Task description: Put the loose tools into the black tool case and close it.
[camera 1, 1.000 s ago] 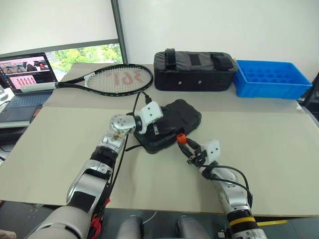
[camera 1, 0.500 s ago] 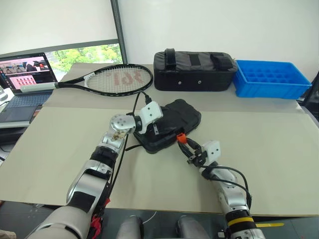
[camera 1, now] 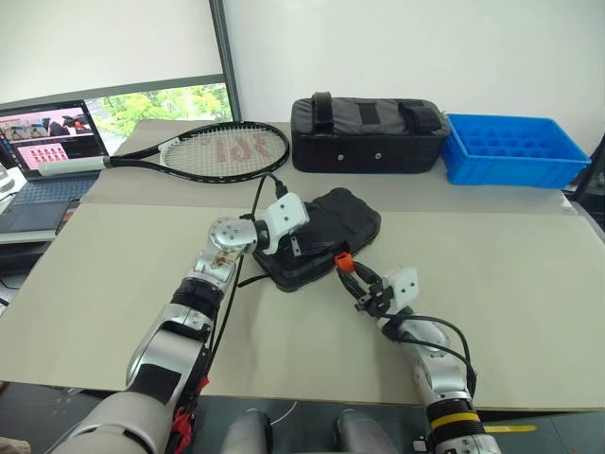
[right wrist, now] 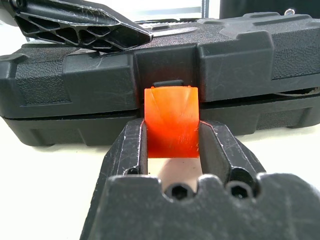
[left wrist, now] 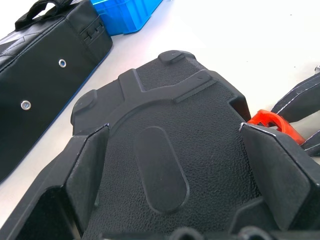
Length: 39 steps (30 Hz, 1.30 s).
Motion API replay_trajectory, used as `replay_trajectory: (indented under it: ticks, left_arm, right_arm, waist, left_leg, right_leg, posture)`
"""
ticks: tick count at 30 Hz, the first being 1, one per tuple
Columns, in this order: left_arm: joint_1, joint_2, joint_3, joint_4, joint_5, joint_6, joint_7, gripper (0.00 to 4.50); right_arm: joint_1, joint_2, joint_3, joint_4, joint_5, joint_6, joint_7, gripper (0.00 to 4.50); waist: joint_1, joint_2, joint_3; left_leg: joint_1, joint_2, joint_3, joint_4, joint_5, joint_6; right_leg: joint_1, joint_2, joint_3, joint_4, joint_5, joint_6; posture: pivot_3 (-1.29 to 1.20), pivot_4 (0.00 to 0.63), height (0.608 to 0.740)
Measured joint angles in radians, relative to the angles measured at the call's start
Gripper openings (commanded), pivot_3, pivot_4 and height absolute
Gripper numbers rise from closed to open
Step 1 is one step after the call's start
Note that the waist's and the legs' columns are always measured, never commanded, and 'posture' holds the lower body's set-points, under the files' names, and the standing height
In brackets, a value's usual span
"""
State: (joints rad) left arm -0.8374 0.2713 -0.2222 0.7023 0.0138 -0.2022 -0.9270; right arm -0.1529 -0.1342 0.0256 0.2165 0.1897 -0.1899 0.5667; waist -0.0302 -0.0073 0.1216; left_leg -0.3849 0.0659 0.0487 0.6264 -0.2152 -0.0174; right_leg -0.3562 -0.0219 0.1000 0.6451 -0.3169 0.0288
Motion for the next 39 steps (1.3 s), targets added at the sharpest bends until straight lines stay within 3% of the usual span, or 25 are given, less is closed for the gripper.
replay_trajectory:
  ticks: [31, 33, 36, 39]
  left_arm:
    - [0.01, -0.003, 0.001, -0.013, 0.0, 0.0, -0.003, 4.5]
    - [0.012, -0.003, 0.001, -0.013, 0.0, 0.0, -0.003, 4.5]
    - [0.015, 0.001, 0.001, -0.011, 0.001, 0.0, -0.002, 4.5]
    - [0.017, -0.001, 0.001, -0.009, 0.001, 0.0, -0.002, 4.5]
  right_arm:
    - [-0.036, 0.018, -0.005, 0.017, 0.017, -0.005, -0.005, 1.17]
    - [-0.039, 0.011, -0.001, 0.016, 0.017, 0.004, -0.004, 2.19]
    - [-0.067, 0.002, -0.008, -0.018, 0.023, 0.005, -0.01, 3.22]
    - [-0.081, -0.002, -0.013, -0.057, 0.027, 0.005, -0.023, 3.39]
  waist:
    - [-0.008, 0.0, 0.0]
    - [-0.008, 0.0, 0.0]
    - [-0.012, 0.001, -0.001]
    - [-0.012, 0.0, -0.003]
  left_leg:
    - [0.0, 0.0, 0.0, 0.0, 0.0, 0.0]
    - [0.0, 0.0, 0.0, 0.0, 0.0, 0.0]
    - [0.001, 0.0, 0.0, 0.0, 0.0, 0.0]
    - [0.002, 0.0, -0.001, -0.001, 0.0, 0.0]
  right_leg:
    - [0.0, 0.0, 0.0, 0.0, 0.0, 0.0]
    - [0.0, 0.0, 0.0, 0.0, 0.0, 0.0]
    - [0.001, 0.0, 0.0, 0.0, 0.0, 0.0]
    - [0.002, 0.0, 0.0, 0.0, 0.0, 0.0]
  posture:
    - [0.0, 0.15, 0.708]
    - [0.0, 0.15, 0.708]
    - [0.0, 0.15, 0.708]
    - [0.0, 0.15, 0.708]
